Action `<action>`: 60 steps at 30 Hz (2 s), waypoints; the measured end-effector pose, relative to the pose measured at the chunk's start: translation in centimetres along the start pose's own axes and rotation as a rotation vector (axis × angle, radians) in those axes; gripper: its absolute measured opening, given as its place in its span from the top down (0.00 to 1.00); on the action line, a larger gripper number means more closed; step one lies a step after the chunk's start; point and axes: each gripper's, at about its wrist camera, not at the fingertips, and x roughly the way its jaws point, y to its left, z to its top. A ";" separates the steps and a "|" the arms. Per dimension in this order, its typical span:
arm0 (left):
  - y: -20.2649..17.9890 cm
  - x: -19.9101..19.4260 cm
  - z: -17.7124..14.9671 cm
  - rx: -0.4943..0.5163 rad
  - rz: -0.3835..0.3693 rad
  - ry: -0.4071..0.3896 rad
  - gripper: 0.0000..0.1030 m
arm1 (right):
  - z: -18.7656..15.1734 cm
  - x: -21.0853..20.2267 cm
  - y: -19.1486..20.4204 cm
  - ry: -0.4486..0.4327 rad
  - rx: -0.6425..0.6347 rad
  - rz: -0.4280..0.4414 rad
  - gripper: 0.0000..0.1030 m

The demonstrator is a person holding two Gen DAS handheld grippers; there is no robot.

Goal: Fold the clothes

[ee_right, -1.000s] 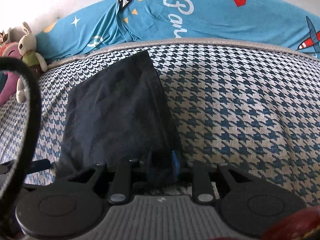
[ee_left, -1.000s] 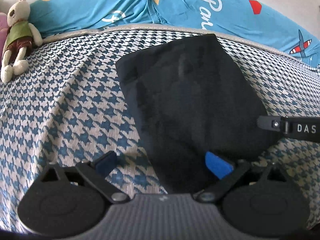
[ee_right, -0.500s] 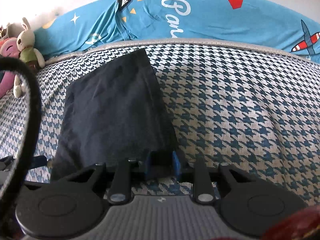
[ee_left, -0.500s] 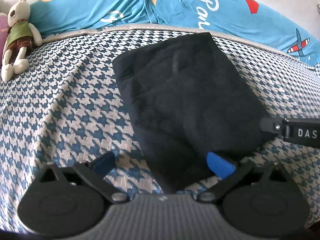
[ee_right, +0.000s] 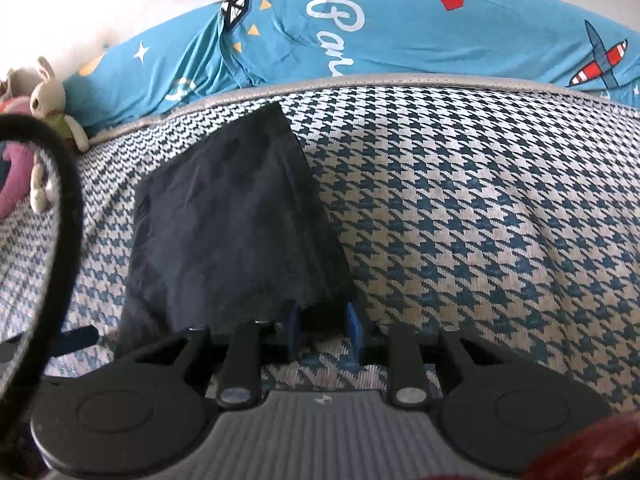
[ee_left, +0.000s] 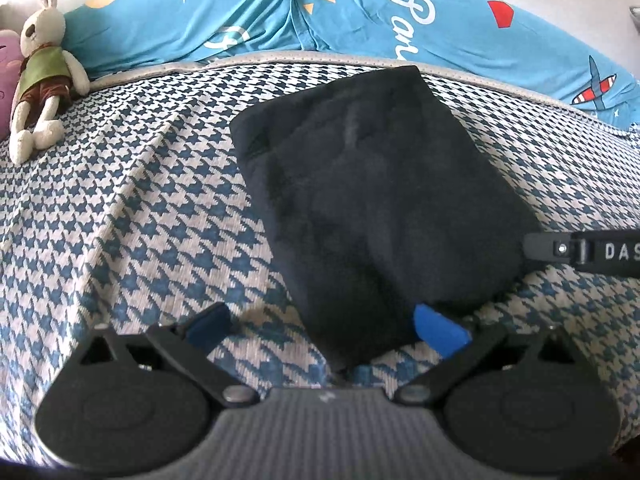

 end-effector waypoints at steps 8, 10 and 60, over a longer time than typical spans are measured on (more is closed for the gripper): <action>0.5 -1.3 -0.4 -0.002 -0.016 -0.023 0.01 | -0.2 -1.5 -1.3 -0.037 0.056 -0.005 0.75; 0.8 -1.5 -0.4 -0.012 -0.018 -0.029 0.01 | -0.1 -1.4 -1.6 -0.038 0.069 -0.001 0.75; 3.4 -0.9 -0.8 -0.050 0.022 -0.002 0.00 | -0.5 -0.3 -4.3 0.059 0.189 0.018 0.58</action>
